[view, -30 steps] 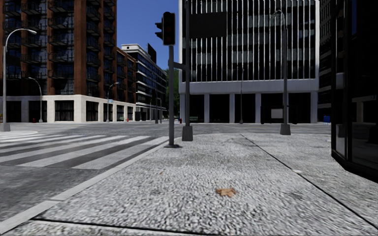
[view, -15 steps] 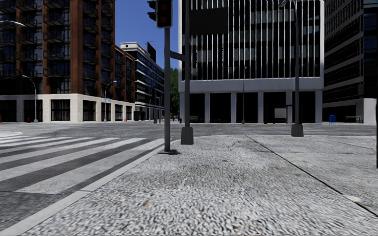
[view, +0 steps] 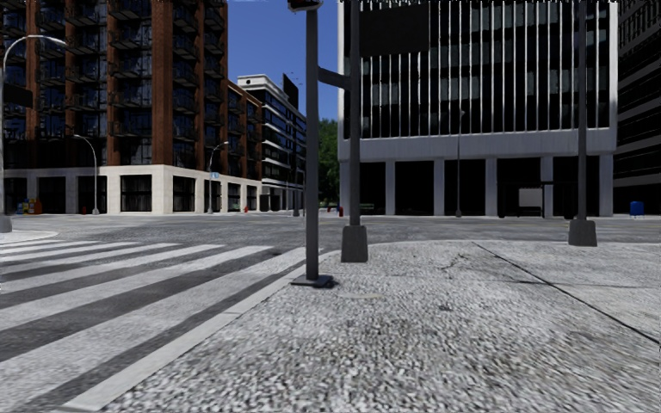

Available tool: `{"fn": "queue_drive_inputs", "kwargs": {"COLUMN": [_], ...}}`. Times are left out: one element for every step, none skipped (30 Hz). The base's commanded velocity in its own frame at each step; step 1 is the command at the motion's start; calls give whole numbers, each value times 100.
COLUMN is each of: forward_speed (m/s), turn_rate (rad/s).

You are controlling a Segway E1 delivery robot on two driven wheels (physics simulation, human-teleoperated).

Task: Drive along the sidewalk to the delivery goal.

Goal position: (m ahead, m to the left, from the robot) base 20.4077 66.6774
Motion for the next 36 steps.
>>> {"fn": "queue_drive_inputs", "kwargs": {"forward_speed": [166, 166, 166, 166, 166, 166, 166, 166, 166, 166, 166, 166, 166, 166, 166, 166, 166, 166, 166, 166, 166, 166, 166, 166, 166, 166, 166, 166, 166, 166, 166, 165, 165, 165, 165, 165], "turn_rate": [44, 44, 47, 48, 48, 48, 50, 55, 55, 59, 60, 60, 61, 61, 62, 62, 64, 65, 66, 67, 69, 70, 70, 71, 72, 72, 72, 72, 72, 72, 72, 72, 72, 68, 55, 55]}}
